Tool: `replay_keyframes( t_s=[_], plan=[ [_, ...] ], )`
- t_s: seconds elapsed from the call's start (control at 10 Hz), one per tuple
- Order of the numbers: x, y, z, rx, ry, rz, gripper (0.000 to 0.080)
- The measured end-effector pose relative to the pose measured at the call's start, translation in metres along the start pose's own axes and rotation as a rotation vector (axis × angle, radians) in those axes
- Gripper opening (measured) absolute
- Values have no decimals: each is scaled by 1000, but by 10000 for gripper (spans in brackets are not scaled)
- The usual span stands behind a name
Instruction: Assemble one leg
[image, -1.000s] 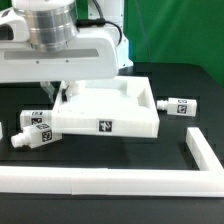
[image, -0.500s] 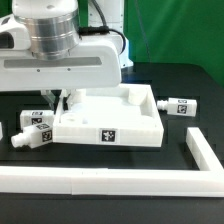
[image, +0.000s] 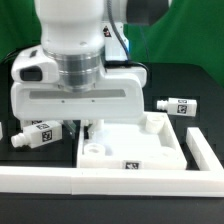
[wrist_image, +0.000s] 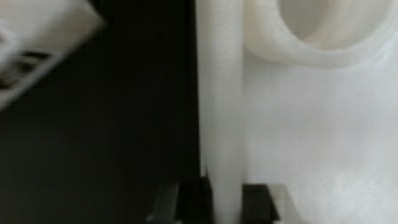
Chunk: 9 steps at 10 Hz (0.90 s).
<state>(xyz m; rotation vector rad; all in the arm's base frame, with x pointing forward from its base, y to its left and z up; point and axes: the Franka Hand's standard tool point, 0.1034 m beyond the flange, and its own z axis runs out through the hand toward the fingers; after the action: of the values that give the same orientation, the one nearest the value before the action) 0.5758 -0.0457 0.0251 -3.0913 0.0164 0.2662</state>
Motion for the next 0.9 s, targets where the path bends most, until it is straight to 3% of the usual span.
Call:
replay_keyframes(
  t_s=[0.2, 0.5, 0.7, 0.8, 0.9],
  plan=[
    [5, -22, 5, 5, 5, 10, 52],
    [7, -25, 14, -37, 34, 5, 52],
    [7, -24, 14, -35, 34, 7, 54],
    [6, -25, 14, -35, 33, 6, 114],
    [6, -25, 14, -35, 33, 6, 278]
  ],
)
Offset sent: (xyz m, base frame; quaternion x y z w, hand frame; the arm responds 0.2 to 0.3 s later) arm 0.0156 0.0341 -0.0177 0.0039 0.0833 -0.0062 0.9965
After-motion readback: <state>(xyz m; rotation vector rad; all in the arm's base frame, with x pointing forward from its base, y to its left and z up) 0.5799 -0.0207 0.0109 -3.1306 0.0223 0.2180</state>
